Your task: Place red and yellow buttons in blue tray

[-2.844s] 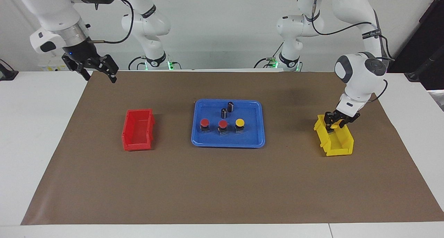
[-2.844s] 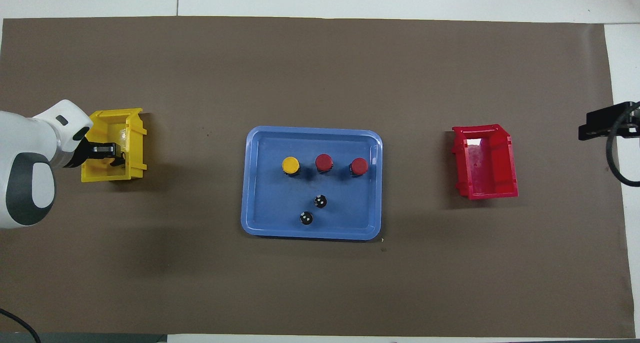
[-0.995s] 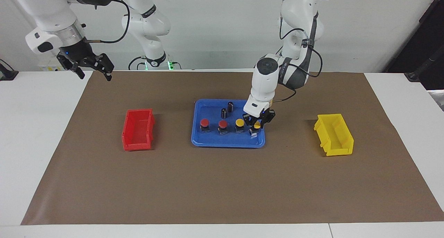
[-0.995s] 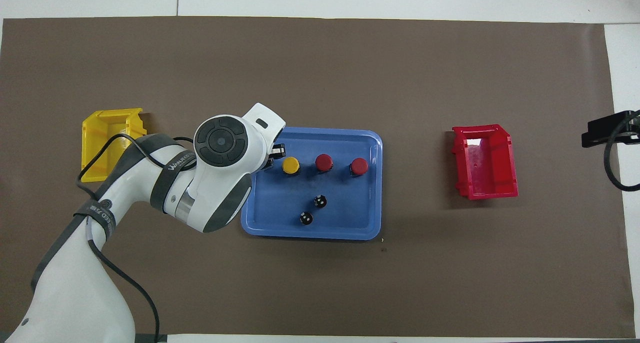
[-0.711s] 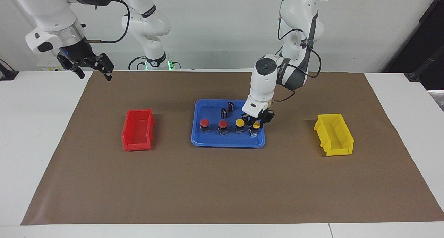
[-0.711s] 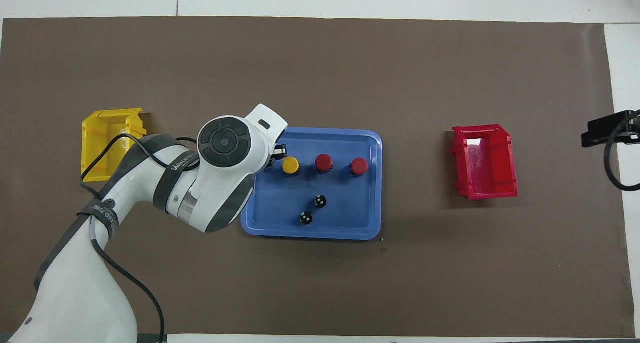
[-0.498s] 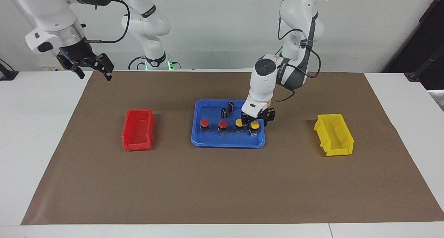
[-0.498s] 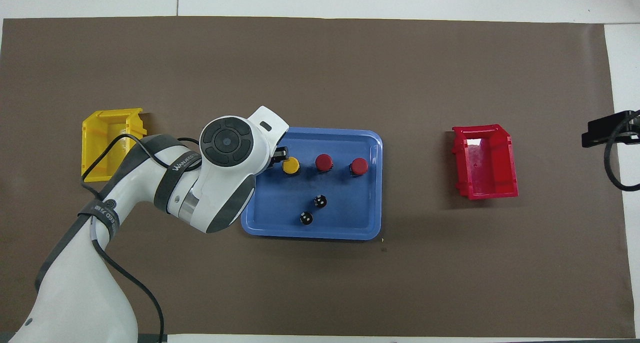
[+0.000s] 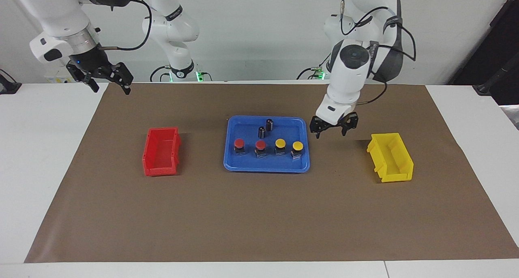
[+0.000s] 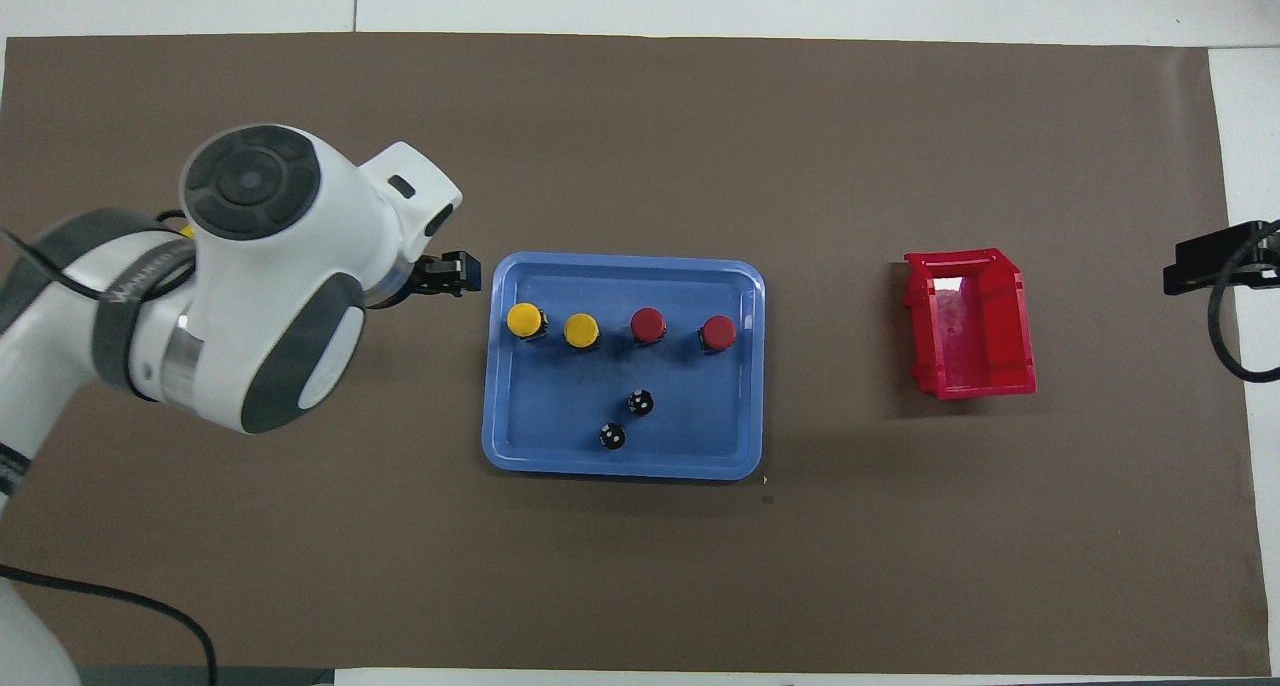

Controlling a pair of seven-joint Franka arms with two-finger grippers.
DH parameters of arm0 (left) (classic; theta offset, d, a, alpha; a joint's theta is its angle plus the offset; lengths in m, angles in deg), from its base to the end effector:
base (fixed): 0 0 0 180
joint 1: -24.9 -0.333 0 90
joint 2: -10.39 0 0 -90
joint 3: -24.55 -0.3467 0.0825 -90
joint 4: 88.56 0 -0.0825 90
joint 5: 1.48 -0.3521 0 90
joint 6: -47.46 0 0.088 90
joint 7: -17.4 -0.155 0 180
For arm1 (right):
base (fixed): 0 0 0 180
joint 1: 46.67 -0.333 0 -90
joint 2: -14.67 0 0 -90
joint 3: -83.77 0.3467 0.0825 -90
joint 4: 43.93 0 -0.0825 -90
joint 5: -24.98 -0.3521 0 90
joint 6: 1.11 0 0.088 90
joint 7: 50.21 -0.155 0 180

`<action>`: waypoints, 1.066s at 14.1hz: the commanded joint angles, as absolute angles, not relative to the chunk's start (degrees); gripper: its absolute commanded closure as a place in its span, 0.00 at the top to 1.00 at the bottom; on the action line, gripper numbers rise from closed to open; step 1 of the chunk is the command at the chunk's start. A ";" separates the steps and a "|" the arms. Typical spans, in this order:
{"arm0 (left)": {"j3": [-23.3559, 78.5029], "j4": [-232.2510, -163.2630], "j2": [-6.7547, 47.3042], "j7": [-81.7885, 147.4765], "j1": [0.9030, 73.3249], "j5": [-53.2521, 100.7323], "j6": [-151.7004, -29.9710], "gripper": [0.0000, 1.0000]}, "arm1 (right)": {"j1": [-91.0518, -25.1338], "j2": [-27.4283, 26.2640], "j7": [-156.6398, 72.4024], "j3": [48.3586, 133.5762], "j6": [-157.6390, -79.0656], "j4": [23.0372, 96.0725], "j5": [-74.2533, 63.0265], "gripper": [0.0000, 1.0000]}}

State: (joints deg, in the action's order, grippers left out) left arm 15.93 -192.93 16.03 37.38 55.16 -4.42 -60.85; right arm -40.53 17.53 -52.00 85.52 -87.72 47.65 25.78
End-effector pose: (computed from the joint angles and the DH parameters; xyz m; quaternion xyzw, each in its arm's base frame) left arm 0.5205 -0.2025 0.4702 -0.9991 0.0231 0.0022 0.0346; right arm 0.4959 -0.0399 0.6156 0.9983 -0.0542 -0.0186 0.0073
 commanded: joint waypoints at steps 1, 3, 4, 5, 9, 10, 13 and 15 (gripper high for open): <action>16.28 -192.18 13.65 33.05 49.97 -3.42 -56.62 1.00 | -40.43 18.63 -50.64 85.61 -87.77 48.88 26.38 1.00; 16.28 -192.18 11.45 25.61 45.31 -3.42 -53.89 1.00 | -40.43 18.63 -50.64 85.61 -87.77 48.88 26.38 1.00; 16.28 -192.18 10.49 22.88 43.63 -3.42 -53.01 1.00 | -40.43 18.63 -50.64 85.61 -87.68 48.88 26.38 1.00; 16.20 -192.18 9.70 22.50 42.83 -3.42 -52.65 1.00 | -40.43 18.63 -50.64 85.61 -87.77 48.88 26.38 1.00; 16.11 -191.74 6.35 22.15 36.16 -3.42 -49.31 1.00 | -40.43 18.63 -50.64 85.61 -87.68 48.88 26.38 1.00; 16.11 -191.66 6.09 21.28 35.28 -3.42 -48.70 1.00 | -40.43 18.63 -50.64 85.61 -87.68 48.88 26.38 1.00; 15.76 -191.57 5.30 20.04 35.09 -3.42 -47.29 1.00 | -40.43 18.63 -50.73 85.61 -87.41 48.88 26.38 1.00; 18.29 -191.66 5.29 18.64 30.03 -3.33 -47.29 1.00 | -40.43 18.63 -50.65 85.61 -87.33 48.88 26.38 1.00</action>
State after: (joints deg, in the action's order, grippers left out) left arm 16.05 -192.07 5.60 20.96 34.46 -4.37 -48.69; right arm -40.53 17.55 -52.00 85.52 -87.55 47.65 25.78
